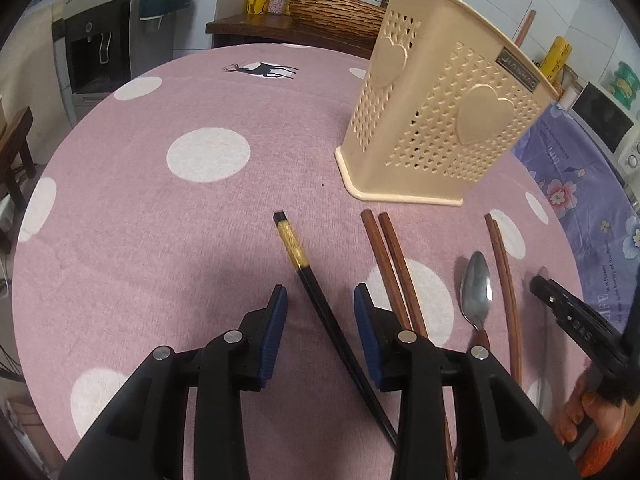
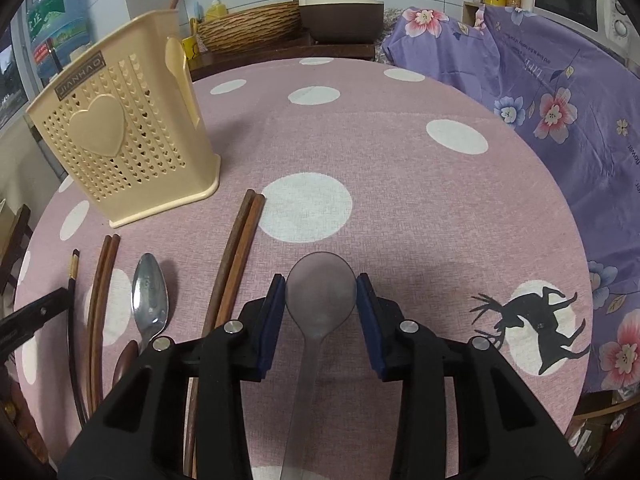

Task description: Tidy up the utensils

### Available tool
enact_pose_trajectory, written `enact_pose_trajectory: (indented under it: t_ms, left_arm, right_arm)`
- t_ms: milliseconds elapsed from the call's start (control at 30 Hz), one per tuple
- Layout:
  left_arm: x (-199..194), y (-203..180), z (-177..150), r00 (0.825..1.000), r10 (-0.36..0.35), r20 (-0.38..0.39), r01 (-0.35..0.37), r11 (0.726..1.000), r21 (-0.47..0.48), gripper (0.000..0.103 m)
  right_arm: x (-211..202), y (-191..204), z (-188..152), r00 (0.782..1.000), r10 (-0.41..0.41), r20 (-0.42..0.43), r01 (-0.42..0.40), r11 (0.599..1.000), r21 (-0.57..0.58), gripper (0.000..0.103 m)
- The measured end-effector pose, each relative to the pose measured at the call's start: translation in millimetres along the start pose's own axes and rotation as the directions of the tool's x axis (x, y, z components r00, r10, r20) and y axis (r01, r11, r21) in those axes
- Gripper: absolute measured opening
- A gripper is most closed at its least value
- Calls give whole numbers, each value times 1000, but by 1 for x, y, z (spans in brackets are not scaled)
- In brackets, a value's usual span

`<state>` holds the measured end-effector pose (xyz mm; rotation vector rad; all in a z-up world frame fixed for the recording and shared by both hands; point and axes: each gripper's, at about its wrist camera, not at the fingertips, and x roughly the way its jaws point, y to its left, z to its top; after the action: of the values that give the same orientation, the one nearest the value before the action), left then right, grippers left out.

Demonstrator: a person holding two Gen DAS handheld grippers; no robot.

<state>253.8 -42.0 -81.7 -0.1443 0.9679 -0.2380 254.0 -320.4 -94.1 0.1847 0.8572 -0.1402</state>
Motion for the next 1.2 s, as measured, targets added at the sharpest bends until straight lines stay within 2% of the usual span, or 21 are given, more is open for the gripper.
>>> enact_pose_trajectory:
  t_ms: [133, 400, 633, 800, 967, 1200]
  left_arm:
    - [12, -8, 14, 999, 47, -17, -47, 998, 33, 24]
    - [22, -26, 22, 988, 157, -17, -153, 979, 132, 17]
    - [23, -36, 20, 982, 189, -2, -186, 970, 159, 13]
    - [25, -44, 20, 983, 186, 8, -185, 970, 157, 11]
    - [22, -47, 20, 993, 117, 5, -116, 985, 126, 8]
    - [-20, -47, 26, 995, 15, 101, -25, 995, 99, 8]
  right_arm:
    - [-6, 3, 0, 1000, 4, 14, -3, 1000, -14, 37]
    - [-14, 4, -1, 999, 25, 27, -24, 1000, -13, 37]
    - [-13, 1, -1, 999, 32, 27, -32, 1000, 1, 37]
    - [-15, -2, 0, 999, 41, 36, -41, 999, 12, 37]
    - [-20, -6, 0, 996, 64, 58, -65, 998, 26, 37]
    - [-40, -16, 6, 986, 118, 119, -124, 991, 51, 37]
